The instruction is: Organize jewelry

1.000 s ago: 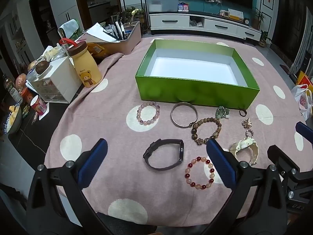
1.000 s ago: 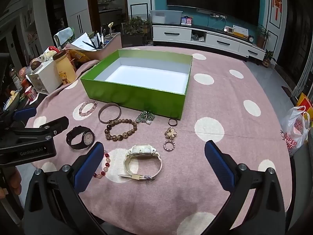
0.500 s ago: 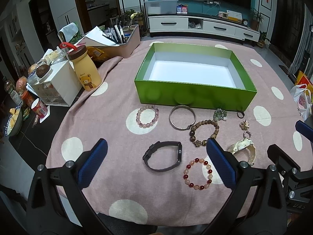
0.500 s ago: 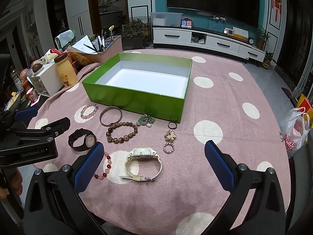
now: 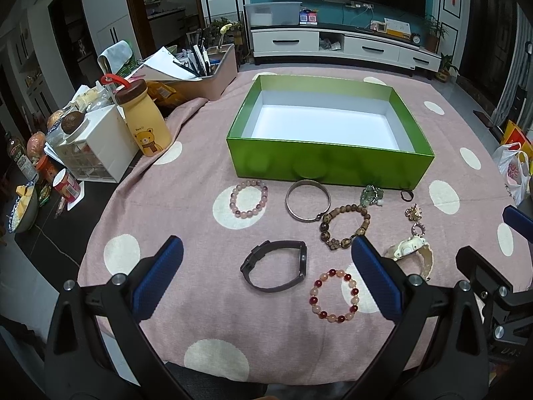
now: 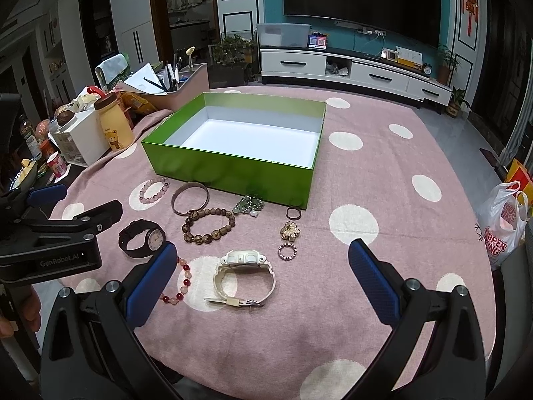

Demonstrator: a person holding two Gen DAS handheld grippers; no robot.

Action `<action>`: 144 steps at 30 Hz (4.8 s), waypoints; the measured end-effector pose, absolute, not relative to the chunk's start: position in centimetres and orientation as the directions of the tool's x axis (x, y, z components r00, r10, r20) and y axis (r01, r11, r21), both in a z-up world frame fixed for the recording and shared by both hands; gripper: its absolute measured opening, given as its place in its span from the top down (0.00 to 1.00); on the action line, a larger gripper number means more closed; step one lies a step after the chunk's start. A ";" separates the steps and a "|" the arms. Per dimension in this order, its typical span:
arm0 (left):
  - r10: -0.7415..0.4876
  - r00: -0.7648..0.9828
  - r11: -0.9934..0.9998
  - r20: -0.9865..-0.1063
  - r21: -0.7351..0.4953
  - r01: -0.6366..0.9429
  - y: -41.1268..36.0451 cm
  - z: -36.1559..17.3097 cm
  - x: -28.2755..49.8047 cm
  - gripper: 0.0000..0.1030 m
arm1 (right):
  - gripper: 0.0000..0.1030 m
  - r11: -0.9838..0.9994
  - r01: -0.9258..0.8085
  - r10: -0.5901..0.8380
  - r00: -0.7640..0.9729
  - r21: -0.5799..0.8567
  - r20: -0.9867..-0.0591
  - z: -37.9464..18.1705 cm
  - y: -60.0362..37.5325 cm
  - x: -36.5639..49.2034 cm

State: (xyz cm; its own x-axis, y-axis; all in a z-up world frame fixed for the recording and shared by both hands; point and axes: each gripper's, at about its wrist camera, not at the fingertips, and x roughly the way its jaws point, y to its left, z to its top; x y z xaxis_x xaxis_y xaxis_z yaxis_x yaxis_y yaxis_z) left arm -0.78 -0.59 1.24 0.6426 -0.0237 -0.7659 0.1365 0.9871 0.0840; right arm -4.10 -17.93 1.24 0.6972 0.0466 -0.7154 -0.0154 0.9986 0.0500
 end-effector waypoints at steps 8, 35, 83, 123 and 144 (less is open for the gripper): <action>-0.024 0.642 0.987 -0.767 0.085 0.139 -0.7 1.2 -0.9 0.02 | 0.01 0.998 -0.015 0.050 0.695 0.055 -0.717 1.1 -18.2 -4.1; -0.024 0.634 0.986 -0.773 0.085 0.140 -1.2 0.5 -0.7 0.02 | 0.01 0.998 -0.013 0.051 0.690 0.059 -0.722 0.6 -18.1 -4.0; -0.076 0.484 0.989 -0.872 -0.004 0.148 3.6 -8.0 4.0 0.27 | 0.28 0.976 0.016 0.166 0.590 0.217 -0.790 -7.0 -22.5 -2.5; -0.135 0.471 0.964 -0.872 -0.007 0.264 0.9 -8.8 6.0 0.91 | 0.78 0.967 -0.251 0.164 0.526 0.032 -0.834 -8.6 -20.8 2.8; -0.206 0.546 0.966 -0.812 -0.079 0.247 1.4 -4.3 6.3 0.93 | 0.80 0.960 -0.175 0.279 0.639 0.218 -0.717 -2.4 -21.8 1.5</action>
